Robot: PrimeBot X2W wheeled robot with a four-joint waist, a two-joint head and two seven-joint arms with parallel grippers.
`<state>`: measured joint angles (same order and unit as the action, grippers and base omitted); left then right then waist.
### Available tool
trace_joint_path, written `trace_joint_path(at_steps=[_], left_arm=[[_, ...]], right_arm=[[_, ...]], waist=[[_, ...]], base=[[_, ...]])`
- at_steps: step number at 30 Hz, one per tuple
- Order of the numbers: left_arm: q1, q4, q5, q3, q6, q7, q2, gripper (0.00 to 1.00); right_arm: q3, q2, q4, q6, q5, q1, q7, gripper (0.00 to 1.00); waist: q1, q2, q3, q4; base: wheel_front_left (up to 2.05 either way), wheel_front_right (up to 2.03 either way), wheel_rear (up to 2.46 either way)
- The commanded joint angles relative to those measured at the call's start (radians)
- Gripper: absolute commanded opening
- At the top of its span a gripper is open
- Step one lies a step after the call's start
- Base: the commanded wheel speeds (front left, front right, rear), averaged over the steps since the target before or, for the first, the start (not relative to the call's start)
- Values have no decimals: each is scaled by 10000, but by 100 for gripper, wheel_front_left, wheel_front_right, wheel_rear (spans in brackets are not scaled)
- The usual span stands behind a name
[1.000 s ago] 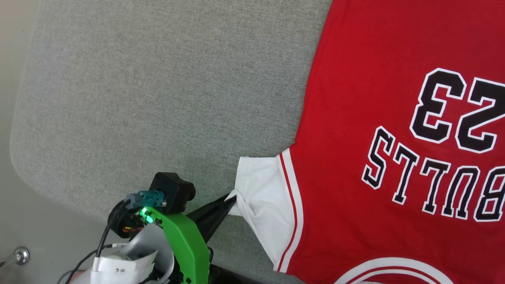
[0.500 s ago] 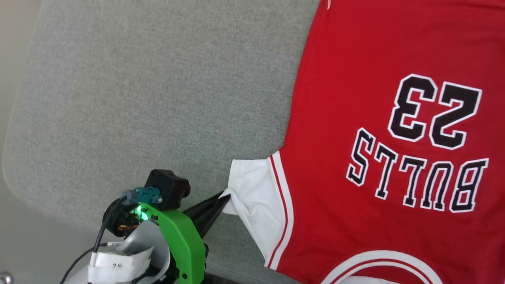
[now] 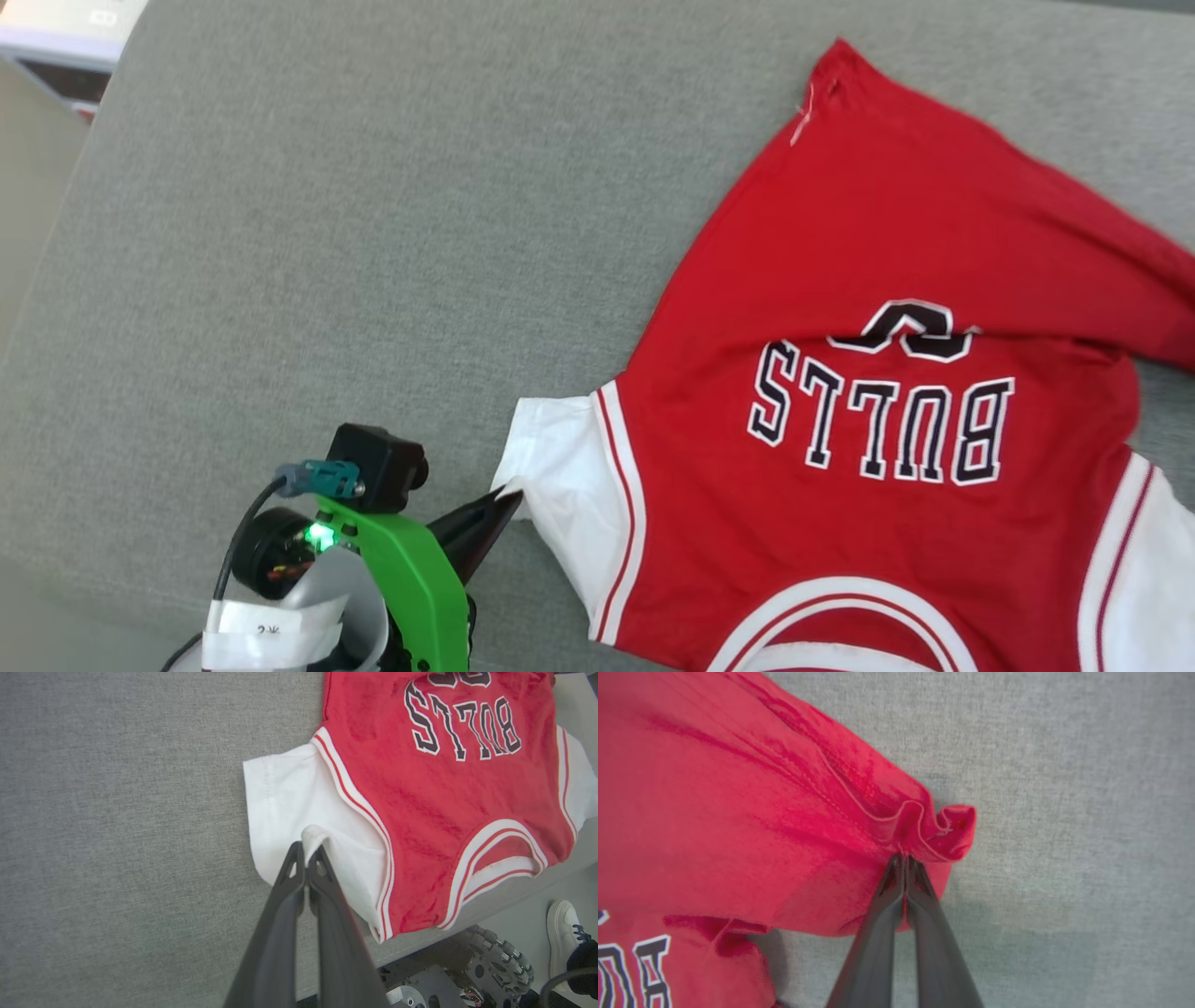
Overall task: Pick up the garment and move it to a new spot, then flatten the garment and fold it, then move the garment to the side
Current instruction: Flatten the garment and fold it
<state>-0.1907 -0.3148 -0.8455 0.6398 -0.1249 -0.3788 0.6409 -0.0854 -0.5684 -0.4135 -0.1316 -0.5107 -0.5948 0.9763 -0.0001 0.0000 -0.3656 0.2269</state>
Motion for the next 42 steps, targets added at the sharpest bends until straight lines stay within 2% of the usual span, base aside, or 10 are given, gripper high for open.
trace_joint_path(at_steps=[1, 10, 22, 28, 33, 34, 35, 36, 42], left_arm=[[180, 76, -37, -35, -78, 83, 27, 0], [741, 428, -183, -133, -285, 597, -135, 0], [1022, 830, -318, -196, -380, 1490, -858, 0], [1004, 972, -505, -318, -383, 1883, -1275, 0], [762, 1035, -473, -499, -412, 2001, -1280, 0], [729, 1030, -482, -491, -392, 1975, -1275, 0], [706, 1028, -479, -482, -380, 1949, -1259, 0], [677, 1026, -457, -480, -381, 1932, -1234, 0], [609, 927, -325, -409, -427, 1917, -1210, 0]], right_arm=[[-13, 14, 82, 9, -122, 581, -80, 0], [-453, 294, 1436, 9, -750, 3113, -441, 0], [-1583, 1126, 3057, 9, -960, 6096, -1015, 0], [-1696, 1616, 3252, 9, -907, 6690, -1200, 0], [-1633, 1766, 3223, 9, -903, 6705, -1334, 0], [-1603, 1755, 3225, 9, -888, 6688, -1333, 5], [-1561, 1714, 3247, 9, -861, 6664, -1341, 27], [-1513, 1653, 3287, 9, -857, 6619, -1364, 100], [-1241, 1180, 3782, 9, -1084, 6225, -1238, 100]], waist=[[1, 0, 1022, -785], [1, 0, 2091, -1509], [1, 0, 2702, -1847], [1, 0, 2626, -1908], [1, 0, 2522, -1859], [1, 0, 2502, -1851], [1, 0, 2491, -1844], [1, 0, 2477, -1835], [1, 0, 2399, -1715]], base=[[0, 0, 0], [0, 0, 0], [0, 0, 0], [0, 0, 0], [0, 0, 0], [0, 0, 0], [0, 0, 0], [0, 0, 0], [0, 0, 0]])
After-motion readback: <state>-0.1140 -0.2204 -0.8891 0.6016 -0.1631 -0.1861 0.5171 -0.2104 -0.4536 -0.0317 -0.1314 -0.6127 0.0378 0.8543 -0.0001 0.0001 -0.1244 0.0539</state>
